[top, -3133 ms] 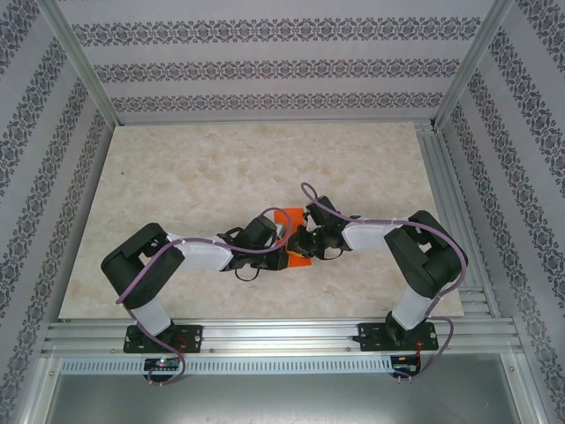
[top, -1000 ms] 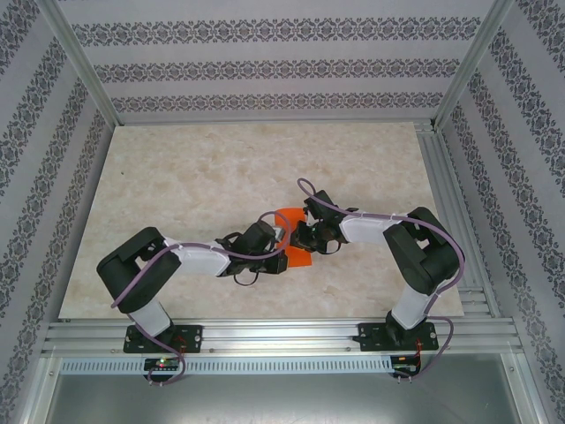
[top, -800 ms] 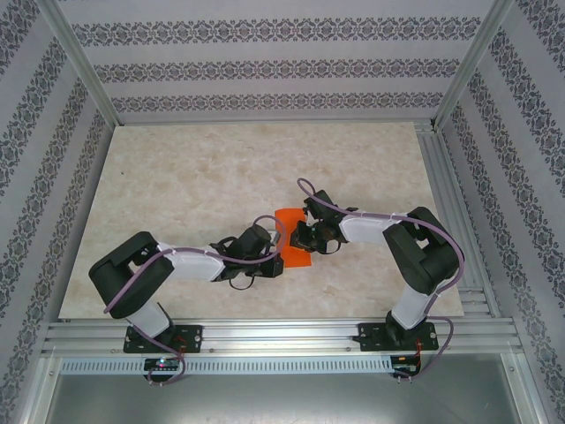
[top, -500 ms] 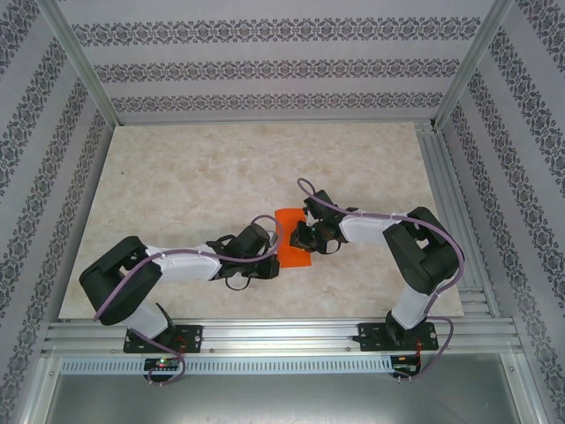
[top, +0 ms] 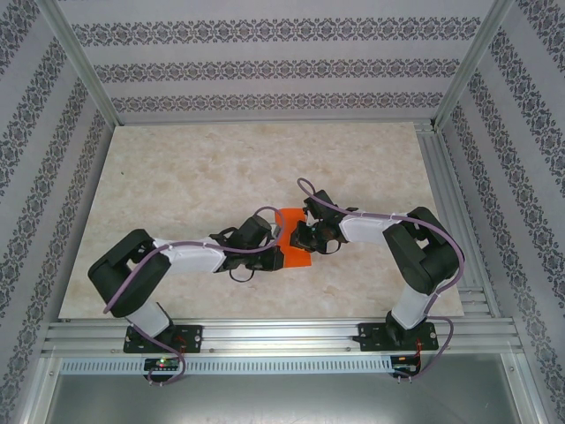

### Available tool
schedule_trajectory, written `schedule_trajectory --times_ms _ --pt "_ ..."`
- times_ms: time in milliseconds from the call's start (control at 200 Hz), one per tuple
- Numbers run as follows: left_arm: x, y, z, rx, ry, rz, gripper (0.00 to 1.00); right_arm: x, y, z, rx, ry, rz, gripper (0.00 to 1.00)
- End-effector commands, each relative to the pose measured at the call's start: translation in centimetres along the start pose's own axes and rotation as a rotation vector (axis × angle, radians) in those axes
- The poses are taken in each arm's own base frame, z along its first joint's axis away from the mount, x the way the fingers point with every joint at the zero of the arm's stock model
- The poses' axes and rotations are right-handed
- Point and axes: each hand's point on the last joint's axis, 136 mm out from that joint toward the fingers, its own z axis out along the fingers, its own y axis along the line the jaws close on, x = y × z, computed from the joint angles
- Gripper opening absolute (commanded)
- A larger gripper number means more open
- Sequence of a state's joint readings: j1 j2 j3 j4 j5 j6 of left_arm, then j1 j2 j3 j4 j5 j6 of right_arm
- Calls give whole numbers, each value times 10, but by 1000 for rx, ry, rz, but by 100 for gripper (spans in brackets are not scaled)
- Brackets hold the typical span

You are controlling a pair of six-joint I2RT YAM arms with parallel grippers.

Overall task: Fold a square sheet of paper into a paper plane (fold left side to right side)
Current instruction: Fold the triangle a second time at the center of the table.

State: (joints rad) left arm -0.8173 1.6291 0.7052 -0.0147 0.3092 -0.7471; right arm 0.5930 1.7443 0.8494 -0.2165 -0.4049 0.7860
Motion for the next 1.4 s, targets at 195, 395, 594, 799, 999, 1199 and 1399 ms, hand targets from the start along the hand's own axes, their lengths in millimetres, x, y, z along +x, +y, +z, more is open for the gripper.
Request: schedule_trajectory --times_ms 195,395,594,799,999,1199,1399 --pt "-2 1 12 43 6 -15 11 -3 -3 -3 8 0 2 14" --pt "5 10 11 5 23 -7 11 5 18 -21 -75 28 -28 14" --pt "8 15 9 -22 28 0 11 28 23 -13 -137 116 14 13" --pt "8 18 8 -43 24 -1 10 39 23 -1 -151 154 36 12" --pt "9 21 9 -56 26 1 9 47 24 6 -154 176 51 11" --pt "10 21 11 -71 29 6 8 51 13 11 -116 182 62 11" --pt "13 26 12 -98 44 11 8 43 -3 9 -19 148 37 11"
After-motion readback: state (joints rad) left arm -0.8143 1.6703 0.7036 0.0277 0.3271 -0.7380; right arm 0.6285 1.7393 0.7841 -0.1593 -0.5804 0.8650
